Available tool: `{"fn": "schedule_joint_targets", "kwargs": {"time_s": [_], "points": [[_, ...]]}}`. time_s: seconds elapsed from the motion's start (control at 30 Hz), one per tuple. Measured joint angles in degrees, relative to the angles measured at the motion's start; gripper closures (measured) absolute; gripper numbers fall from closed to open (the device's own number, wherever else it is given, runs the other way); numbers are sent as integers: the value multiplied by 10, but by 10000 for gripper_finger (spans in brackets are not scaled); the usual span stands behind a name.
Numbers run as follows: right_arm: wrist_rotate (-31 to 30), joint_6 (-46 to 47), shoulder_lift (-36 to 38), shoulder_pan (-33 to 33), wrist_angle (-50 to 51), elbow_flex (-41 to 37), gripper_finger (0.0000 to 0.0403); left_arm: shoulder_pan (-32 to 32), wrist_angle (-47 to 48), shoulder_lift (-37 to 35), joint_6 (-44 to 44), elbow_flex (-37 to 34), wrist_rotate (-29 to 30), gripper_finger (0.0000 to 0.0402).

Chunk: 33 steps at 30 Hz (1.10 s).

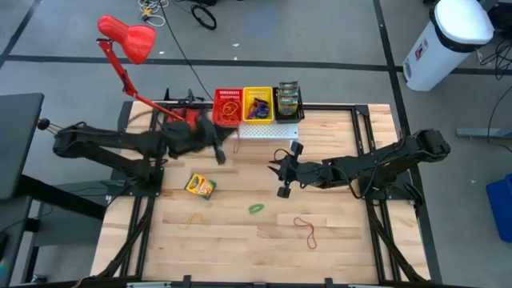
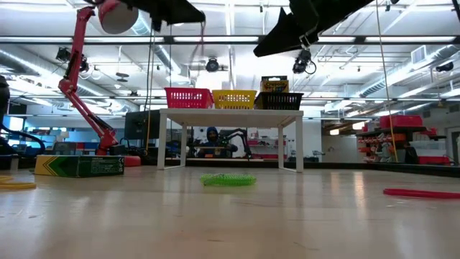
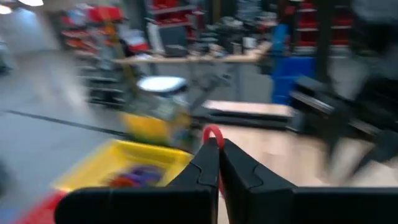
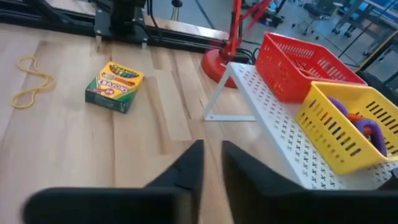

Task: Pick & Place Office Desk Supplies
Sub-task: Put the red rubber band into the red bin on the shelf

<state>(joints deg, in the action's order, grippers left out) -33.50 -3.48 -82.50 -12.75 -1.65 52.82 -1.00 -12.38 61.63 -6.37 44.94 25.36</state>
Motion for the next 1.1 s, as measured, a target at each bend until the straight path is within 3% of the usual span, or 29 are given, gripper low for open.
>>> {"fn": "schedule_joint_targets", "kwargs": {"time_s": [0.17, 0.37, 0.6, 0.8, 1.1], "points": [[19, -11, 0, 0, -11, 0, 395, -84, 56, -23, -61, 65, 3, 397], [35, -13, 0, 0, -16, 0, 372, -204, 80, -10, -78, 98, -50, 397], [34, -15, 0, 0, -13, 0, 397, -315, 93, 38, -34, 98, -175, 397], [34, -15, 0, 0, -12, 0, 385, -346, 92, 95, -11, 98, -237, 390], [33, -15, 0, 0, -5, 0, 398, -346, 93, 134, 0, 98, -209, 366]]}}
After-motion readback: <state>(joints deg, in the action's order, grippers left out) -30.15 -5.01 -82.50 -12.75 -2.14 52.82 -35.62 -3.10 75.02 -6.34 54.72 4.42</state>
